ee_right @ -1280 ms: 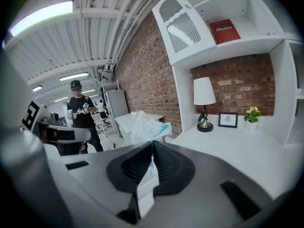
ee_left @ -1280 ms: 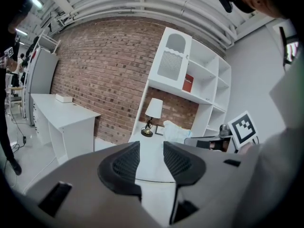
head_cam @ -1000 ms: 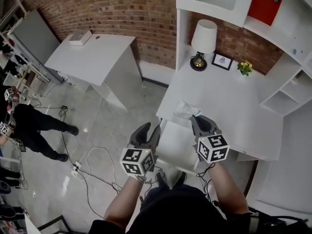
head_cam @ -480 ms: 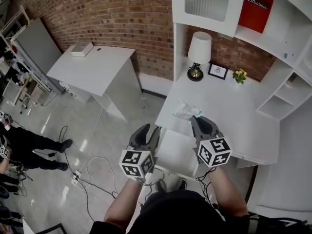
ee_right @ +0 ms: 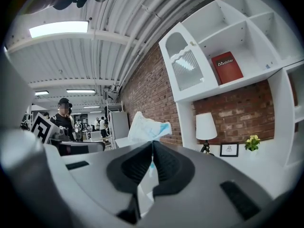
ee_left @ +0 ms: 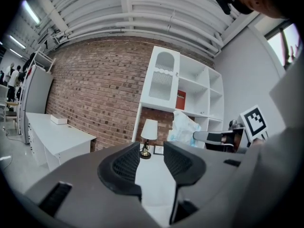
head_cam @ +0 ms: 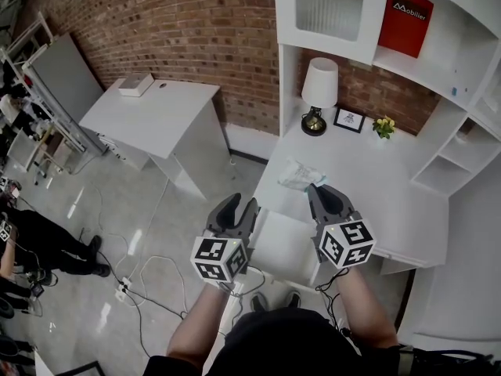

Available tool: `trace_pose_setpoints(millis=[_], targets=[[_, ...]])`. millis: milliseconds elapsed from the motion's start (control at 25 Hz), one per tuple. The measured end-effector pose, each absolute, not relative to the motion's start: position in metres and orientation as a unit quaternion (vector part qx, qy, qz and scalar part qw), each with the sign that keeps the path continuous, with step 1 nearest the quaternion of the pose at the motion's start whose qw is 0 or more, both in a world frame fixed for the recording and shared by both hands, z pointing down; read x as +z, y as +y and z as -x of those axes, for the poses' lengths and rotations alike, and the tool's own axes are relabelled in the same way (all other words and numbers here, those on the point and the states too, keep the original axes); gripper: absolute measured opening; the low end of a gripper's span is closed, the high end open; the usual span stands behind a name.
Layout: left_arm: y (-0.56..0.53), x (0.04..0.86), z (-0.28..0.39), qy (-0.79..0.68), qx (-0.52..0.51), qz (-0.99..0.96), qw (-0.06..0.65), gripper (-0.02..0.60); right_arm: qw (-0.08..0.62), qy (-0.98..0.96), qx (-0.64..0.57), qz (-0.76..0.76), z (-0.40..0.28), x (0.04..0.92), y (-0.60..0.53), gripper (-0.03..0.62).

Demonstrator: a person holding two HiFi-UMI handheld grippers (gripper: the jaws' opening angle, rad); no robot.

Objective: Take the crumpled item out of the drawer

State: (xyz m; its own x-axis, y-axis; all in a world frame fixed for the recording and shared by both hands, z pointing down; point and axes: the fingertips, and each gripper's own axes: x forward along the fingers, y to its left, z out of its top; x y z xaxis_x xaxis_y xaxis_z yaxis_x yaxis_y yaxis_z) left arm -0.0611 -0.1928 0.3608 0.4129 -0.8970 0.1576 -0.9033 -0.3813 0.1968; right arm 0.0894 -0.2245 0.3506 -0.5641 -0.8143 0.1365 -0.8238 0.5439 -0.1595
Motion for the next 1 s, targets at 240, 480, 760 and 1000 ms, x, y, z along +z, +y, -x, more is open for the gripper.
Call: trace_pose_setpoints(millis=[240, 480, 760, 1000], targets=[[-0.192, 0.341, 0.051, -0.535, 0.006, -0.838, 0.104, 0.152, 0.015, -0.880, 0.088, -0.467, -0.092, 0.335, -0.220, 0.008], [-0.192, 0.327, 0.049, -0.531, -0.004, -0.843, 0.089, 0.152, 0.007, -0.877, 0.073, -0.475, -0.099, 0.323, -0.217, 0.008], [-0.189, 0.317, 0.042, -0.520, -0.014, -0.850, 0.084, 0.152, 0.003, -0.873, 0.058, -0.484, -0.107, 0.310, -0.211, 0.008], [-0.186, 0.309, 0.042, -0.513, -0.021, -0.855, 0.079, 0.152, 0.001, -0.871, 0.053, -0.488, -0.107, 0.302, -0.206, 0.008]])
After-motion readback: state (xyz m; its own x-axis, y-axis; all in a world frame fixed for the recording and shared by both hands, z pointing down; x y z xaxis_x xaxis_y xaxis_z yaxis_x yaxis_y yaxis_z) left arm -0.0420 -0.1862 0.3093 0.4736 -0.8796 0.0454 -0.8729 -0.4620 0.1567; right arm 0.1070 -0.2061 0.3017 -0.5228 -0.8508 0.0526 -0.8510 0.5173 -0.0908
